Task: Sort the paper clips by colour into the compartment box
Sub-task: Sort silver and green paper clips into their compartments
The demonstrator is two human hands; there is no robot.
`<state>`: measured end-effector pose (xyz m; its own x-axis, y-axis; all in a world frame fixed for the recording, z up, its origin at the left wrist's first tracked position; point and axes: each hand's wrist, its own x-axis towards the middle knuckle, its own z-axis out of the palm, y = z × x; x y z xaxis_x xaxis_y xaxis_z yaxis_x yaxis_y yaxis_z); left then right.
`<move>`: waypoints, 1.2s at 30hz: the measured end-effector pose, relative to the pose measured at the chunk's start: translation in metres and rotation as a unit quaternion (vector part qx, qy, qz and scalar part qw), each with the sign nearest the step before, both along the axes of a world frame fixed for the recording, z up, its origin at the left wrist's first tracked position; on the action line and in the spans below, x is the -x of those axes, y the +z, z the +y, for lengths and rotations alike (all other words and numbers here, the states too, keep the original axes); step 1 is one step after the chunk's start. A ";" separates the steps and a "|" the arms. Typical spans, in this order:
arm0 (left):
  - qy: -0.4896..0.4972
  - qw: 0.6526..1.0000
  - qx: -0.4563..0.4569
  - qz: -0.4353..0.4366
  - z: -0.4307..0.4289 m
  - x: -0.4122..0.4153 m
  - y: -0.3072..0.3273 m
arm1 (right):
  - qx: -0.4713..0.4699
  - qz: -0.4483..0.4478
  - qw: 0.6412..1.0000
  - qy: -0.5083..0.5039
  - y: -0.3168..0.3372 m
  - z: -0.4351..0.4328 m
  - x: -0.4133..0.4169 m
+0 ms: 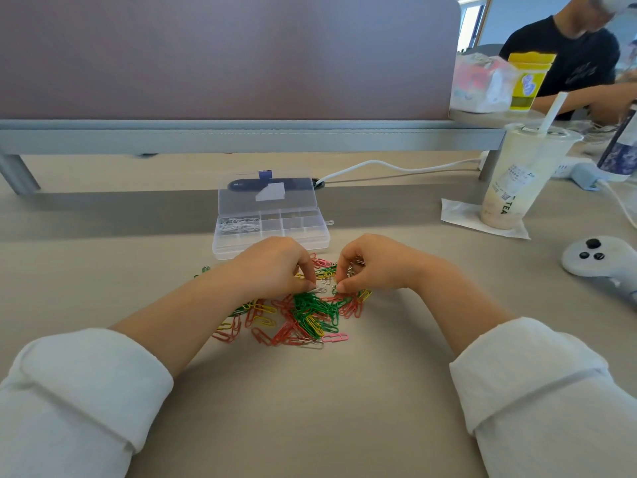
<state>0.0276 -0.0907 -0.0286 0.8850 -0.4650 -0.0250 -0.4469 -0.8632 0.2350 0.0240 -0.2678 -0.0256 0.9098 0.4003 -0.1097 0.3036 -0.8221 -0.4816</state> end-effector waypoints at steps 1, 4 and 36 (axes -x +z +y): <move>0.000 1.000 -0.003 0.000 0.000 0.000 -0.001 | 0.008 -0.002 1.000 0.001 0.001 0.000 0.000; 0.002 1.000 -0.016 0.006 0.001 -0.001 -0.003 | 0.032 -0.006 0.999 0.008 0.000 0.002 0.000; 0.063 0.985 0.130 0.089 0.034 -0.015 0.002 | 0.132 0.025 0.990 0.032 0.001 0.038 0.000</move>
<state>0.0421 -0.0571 -0.0269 0.9287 -0.3622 -0.0793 -0.2712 -0.8094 0.5208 0.0242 -0.2295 -0.0249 0.8744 0.4079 -0.2626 0.3400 -0.9014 -0.2680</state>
